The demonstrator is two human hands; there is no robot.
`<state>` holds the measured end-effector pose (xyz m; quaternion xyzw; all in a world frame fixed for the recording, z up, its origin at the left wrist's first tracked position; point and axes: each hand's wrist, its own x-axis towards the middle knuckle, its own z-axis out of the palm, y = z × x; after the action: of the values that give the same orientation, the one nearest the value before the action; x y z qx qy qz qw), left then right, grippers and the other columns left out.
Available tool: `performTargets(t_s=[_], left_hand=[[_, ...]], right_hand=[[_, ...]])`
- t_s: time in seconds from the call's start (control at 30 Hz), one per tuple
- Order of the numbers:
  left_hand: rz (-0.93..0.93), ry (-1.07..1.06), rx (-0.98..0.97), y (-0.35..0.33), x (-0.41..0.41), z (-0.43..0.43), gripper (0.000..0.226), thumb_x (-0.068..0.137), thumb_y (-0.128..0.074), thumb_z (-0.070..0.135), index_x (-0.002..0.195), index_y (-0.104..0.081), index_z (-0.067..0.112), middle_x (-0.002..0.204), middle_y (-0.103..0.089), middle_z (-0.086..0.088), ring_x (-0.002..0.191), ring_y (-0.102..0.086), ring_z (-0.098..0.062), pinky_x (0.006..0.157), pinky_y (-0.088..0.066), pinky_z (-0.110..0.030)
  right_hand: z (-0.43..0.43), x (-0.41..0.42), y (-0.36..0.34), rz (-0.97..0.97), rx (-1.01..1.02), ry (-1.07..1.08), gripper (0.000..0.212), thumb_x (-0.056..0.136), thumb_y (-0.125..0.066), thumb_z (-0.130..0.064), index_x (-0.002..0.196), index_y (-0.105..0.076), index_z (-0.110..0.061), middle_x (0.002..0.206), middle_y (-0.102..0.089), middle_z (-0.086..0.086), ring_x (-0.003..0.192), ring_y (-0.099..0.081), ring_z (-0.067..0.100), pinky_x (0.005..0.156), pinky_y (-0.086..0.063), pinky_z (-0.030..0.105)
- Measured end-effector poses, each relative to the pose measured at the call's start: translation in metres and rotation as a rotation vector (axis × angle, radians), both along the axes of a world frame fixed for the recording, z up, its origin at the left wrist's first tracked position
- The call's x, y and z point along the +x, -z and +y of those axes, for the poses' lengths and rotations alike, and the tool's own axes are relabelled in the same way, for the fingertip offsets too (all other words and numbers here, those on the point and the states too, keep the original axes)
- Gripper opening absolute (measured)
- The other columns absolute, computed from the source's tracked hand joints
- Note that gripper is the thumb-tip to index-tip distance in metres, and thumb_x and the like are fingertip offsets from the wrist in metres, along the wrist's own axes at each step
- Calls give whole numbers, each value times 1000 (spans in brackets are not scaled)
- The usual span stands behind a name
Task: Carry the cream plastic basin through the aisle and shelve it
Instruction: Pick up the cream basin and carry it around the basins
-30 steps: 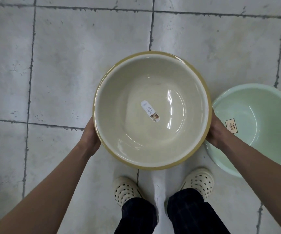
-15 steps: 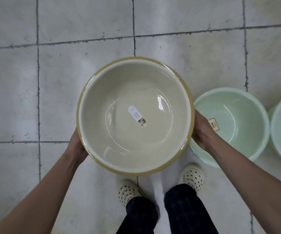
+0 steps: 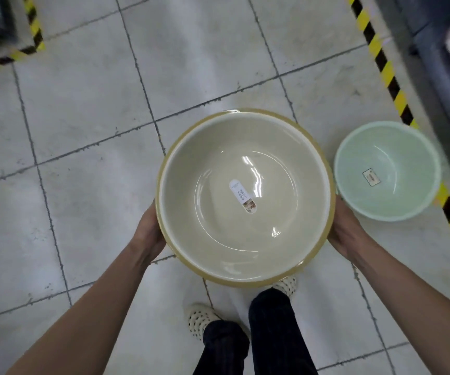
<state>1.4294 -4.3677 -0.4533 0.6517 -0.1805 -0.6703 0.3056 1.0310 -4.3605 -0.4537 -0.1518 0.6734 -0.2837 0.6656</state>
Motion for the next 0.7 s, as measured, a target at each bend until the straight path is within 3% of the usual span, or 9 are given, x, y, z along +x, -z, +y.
performTargets(t_s=[0.1, 0.17, 0.23, 0.33, 0.43, 0.53, 0.7], left_hand=[[3, 58, 36, 2, -37, -13, 37, 103, -62, 24, 134, -69, 4, 113, -72, -16, 100, -67, -34, 84, -60, -44], [-13, 76, 63, 4, -61, -22, 38, 102, -64, 26, 131, -69, 2, 109, -71, -16, 95, -68, -32, 80, -60, -41], [-14, 112, 69, 11, -82, -30, 34, 103, -62, 25, 127, -70, 3, 101, -73, -11, 86, -70, -28, 73, -62, -37], [-25, 151, 72, 35, -100, -43, 35, 104, -62, 27, 130, -69, 5, 107, -73, -13, 92, -70, -30, 81, -60, -42], [18, 184, 69, 67, -109, -55, 45, 105, -63, 34, 139, -63, 4, 119, -67, -20, 103, -66, -36, 93, -55, -51], [12, 226, 56, 100, -117, -66, 42, 108, -57, 32, 135, -64, 0, 107, -71, -12, 95, -68, -31, 85, -58, -45], [-4, 294, 87, 144, -126, -83, 46, 104, -59, 37, 133, -67, 3, 114, -65, -19, 102, -65, -35, 94, -55, -50]], right_hand=[[10, -34, -8, 17, -24, 68, 29, 99, -65, -42, 118, -76, -24, 116, -74, 14, 100, -68, 32, 92, -53, 51], [15, -54, -10, 16, -14, 101, 29, 99, -64, -41, 120, -75, -25, 118, -75, 11, 100, -70, 29, 94, -54, 51], [20, -71, -3, 29, 19, 132, 25, 96, -64, -41, 109, -74, -23, 111, -65, 23, 93, -61, 36, 88, -51, 52], [28, -89, 22, 39, 70, 203, 24, 92, -64, -45, 107, -70, -27, 108, -56, 16, 95, -50, 32, 86, -43, 50], [30, -93, 47, 4, 75, 258, 27, 93, -66, -51, 109, -73, -31, 112, -63, 9, 99, -54, 32, 89, -46, 49], [32, -89, 75, 12, 88, 327, 25, 99, -60, -48, 110, -77, -34, 124, -77, 7, 111, -70, 30, 99, -55, 50], [40, -87, 116, -15, 136, 461, 28, 100, -54, -45, 110, -76, -31, 131, -72, 13, 122, -67, 36, 113, -45, 61]])
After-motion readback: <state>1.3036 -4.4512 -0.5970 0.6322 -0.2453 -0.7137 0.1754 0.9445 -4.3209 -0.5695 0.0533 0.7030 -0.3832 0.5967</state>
